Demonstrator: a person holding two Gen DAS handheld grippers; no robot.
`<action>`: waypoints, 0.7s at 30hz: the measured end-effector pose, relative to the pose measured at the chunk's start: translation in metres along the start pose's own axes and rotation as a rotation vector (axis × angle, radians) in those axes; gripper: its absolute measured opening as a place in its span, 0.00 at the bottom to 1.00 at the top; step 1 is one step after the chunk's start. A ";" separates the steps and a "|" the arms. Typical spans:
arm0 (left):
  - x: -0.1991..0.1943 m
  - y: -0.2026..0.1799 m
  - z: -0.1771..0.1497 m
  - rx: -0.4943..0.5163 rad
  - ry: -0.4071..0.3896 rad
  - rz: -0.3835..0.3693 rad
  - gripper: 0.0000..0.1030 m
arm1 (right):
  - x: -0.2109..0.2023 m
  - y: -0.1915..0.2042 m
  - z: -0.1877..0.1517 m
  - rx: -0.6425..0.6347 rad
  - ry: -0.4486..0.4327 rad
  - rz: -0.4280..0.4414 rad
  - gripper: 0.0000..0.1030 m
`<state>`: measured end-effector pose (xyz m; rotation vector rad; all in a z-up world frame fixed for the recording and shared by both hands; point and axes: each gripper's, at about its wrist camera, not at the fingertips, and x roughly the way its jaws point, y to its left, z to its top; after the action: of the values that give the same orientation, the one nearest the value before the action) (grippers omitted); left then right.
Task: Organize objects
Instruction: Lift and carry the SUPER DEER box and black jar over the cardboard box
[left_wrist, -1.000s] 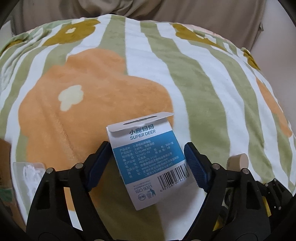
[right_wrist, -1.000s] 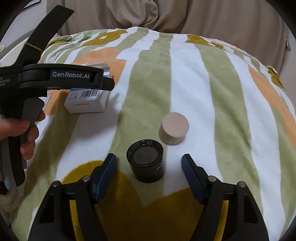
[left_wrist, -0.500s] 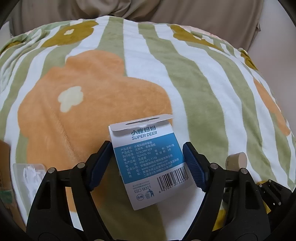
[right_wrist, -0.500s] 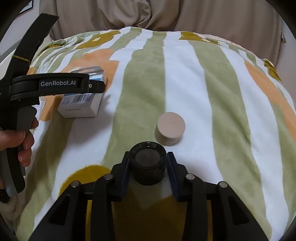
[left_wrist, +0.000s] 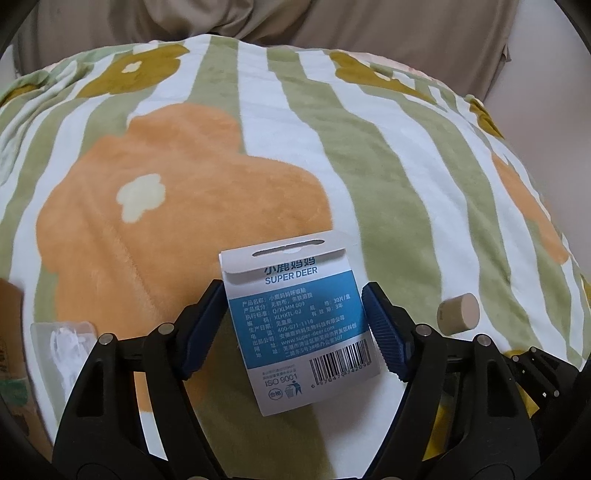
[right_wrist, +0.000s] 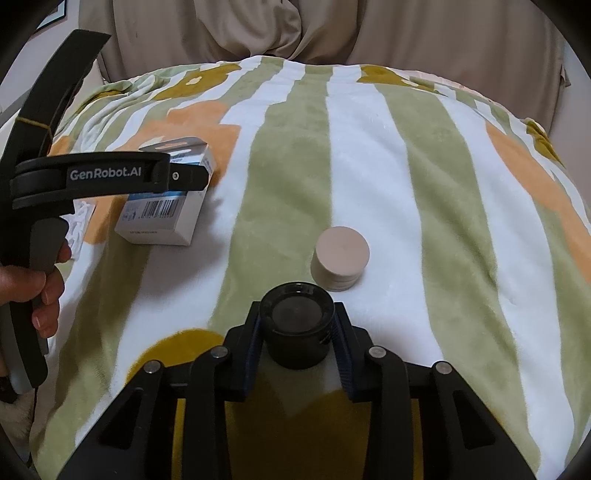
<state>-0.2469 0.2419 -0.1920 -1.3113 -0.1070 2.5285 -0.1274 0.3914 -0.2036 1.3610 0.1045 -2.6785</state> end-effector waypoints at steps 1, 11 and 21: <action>-0.002 0.000 0.000 -0.002 -0.001 -0.003 0.70 | -0.001 0.000 0.000 0.001 -0.003 0.000 0.32; -0.024 -0.002 0.003 0.001 -0.024 -0.028 0.69 | -0.016 0.006 0.007 -0.002 -0.029 0.004 0.32; -0.059 -0.001 0.005 0.001 -0.067 -0.047 0.69 | -0.041 0.017 0.014 -0.007 -0.065 0.000 0.32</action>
<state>-0.2193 0.2266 -0.1425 -1.2100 -0.1484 2.5331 -0.1121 0.3768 -0.1621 1.2709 0.1073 -2.7168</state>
